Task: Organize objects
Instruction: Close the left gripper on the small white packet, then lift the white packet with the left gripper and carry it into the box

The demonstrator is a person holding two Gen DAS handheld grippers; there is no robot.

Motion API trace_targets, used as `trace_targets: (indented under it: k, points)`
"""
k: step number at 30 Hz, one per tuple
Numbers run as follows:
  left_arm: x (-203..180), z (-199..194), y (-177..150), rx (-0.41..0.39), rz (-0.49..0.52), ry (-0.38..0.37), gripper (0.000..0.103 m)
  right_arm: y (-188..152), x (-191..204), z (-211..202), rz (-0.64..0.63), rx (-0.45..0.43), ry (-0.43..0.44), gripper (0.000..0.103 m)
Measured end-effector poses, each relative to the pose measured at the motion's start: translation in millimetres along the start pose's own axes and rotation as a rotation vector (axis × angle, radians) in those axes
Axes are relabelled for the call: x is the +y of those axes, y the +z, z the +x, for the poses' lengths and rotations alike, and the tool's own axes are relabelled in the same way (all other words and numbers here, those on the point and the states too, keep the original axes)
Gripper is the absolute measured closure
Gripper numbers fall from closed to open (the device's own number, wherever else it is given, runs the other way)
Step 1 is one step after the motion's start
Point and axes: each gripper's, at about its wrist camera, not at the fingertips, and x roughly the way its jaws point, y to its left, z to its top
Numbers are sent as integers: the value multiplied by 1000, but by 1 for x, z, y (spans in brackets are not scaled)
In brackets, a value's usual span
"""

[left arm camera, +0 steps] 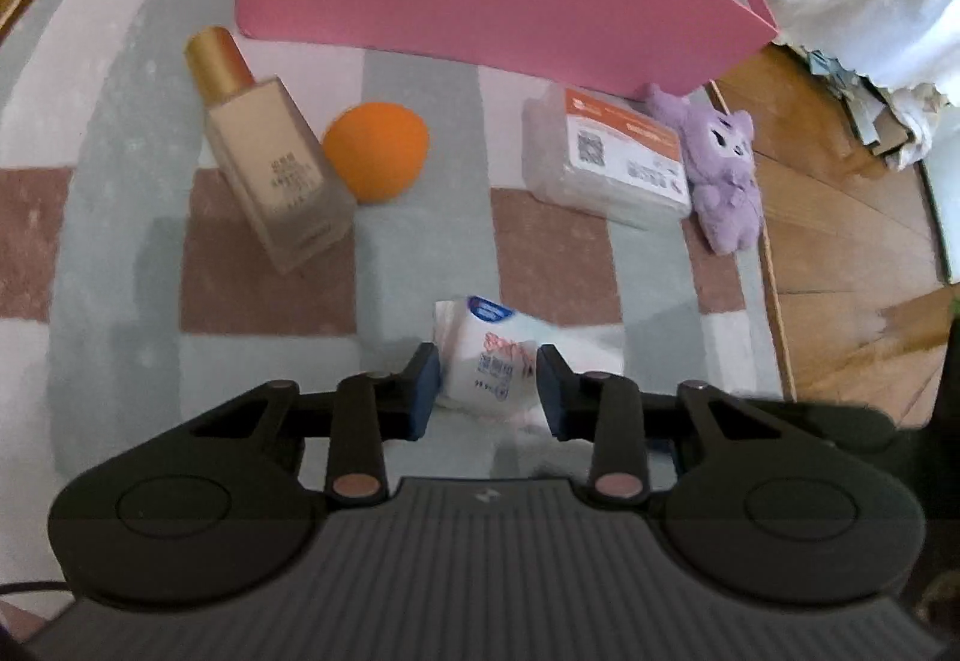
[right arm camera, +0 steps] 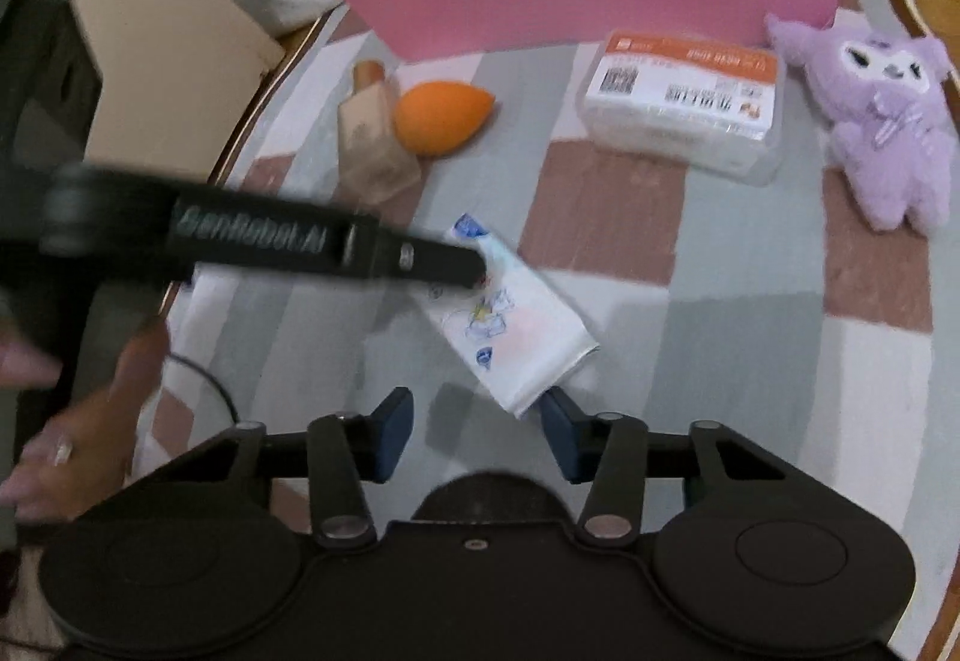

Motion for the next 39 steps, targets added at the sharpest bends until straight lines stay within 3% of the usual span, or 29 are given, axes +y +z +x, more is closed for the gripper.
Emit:
trace_targets:
  k: [4,8,10,15,21,25,32,39]
  points:
    - [14,4,-5,49,-148,-129,69,4,-1,-5,-30,-69,-111,47]
    - [14,7,-6,35,-173,-101,75,2,-1,-1,-68,-65,-140,41]
    - [12,7,-6,34,-172,-82,77,-2,4,2,-113,-73,-149,28]
    - [20,6,-6,39,-196,-88,77,-8,17,14,-189,-113,-182,16]
    - [19,5,-8,29,-196,-88,77,-11,25,23,-286,-158,-273,16]
    - [19,3,-11,17,-191,-92,77,-11,27,23,-307,-169,-285,25]
    - [4,-14,-20,-9,-138,-71,74,-5,21,4,-266,-147,-216,30]
    - [-8,-51,-23,-95,-127,-124,74,-3,27,-23,-271,-182,-180,24]
